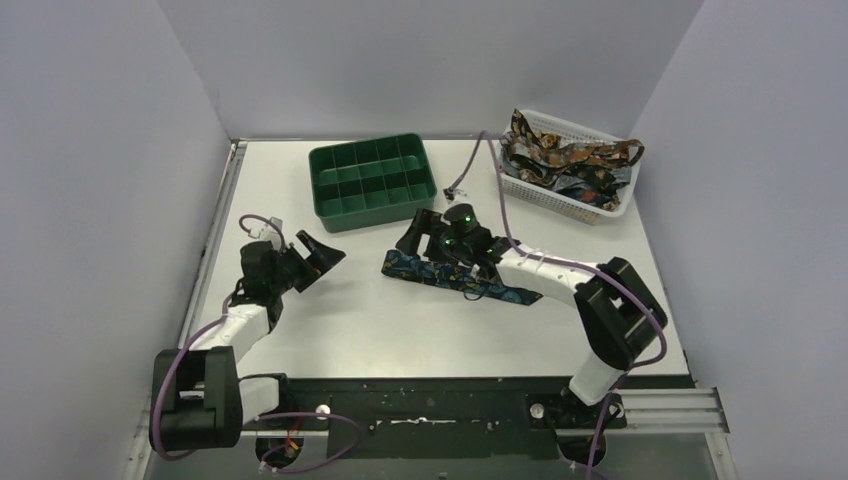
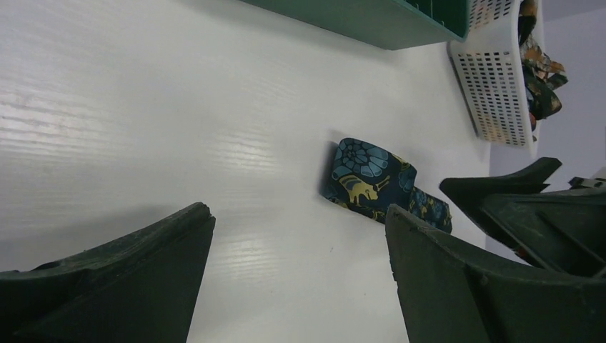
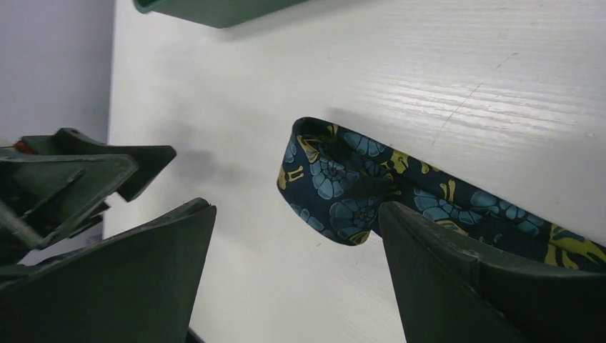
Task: Roll the ties
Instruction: Roll the tie at the center of the board.
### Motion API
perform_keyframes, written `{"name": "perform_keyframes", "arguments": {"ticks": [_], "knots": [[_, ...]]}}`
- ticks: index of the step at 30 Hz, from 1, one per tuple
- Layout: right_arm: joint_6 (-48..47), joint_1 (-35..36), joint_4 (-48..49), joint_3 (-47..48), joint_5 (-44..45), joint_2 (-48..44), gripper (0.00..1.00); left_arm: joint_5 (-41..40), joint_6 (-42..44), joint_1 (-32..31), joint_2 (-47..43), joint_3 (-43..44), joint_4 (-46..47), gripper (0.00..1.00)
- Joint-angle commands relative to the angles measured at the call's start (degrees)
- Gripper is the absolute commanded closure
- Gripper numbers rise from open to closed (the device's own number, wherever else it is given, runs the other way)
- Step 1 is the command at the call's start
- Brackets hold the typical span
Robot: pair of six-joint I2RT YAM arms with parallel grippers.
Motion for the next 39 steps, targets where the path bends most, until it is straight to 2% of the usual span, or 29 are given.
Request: {"name": "perform_keyframes", "arguments": {"ticks": [1,10,13,15,17,20,23,28,31,36,39], "knots": [[-2.6,3.7,-10.4,5.6,9.9,5.9,0.13,5.1,-3.5,0.6,-0.2,-0.7,7.7,0.12],[-2.8,3.8,-10.8,6.8,10.9,8.9,0.26,1.3,-1.3,0.6,-5.6,-1.1,3.6,0.14],[-3.8,3.1,-10.6,6.8,7.9,9.9,0.30,1.2,0.5,0.3,-5.8,0.0,2.0,0.14],[-4.1,1.4,-9.2,6.3,4.3,10.0,0.36,0.3,1.4,-1.1,-5.6,0.4,1.7,0.15],[-4.4,0.7,-8.2,5.7,2.1,9.2,0.38,-2.0,2.6,-5.4,-5.0,0.9,1.3,0.15],[-5.1,0.2,-8.4,5.6,0.5,7.8,0.33,-5.6,3.7,-10.5,-3.3,1.9,1.3,0.15],[-5.4,0.2,-8.5,5.3,-0.4,6.7,0.26,-6.5,2.9,-12.2,-0.9,2.2,3.7,0.15],[-5.4,-0.1,-5.6,4.1,-2.4,5.9,0.31,-6.6,2.5,-13.6,3.4,3.6,6.8,0.15],[-5.3,-0.1,-5.1,4.1,-1.6,5.1,0.31,-5.9,2.9,-14.0,5.6,4.6,7.4,0.15],[-4.9,-1.3,-4.7,4.9,-1.7,6.3,0.25,-4.9,3.6,-14.1,7.9,5.2,8.7,0.15],[-5.0,-1.6,-4.2,4.9,-1.6,7.6,0.27,-4.0,4.2,-14.1,9.4,5.7,9.0,0.16]]}}
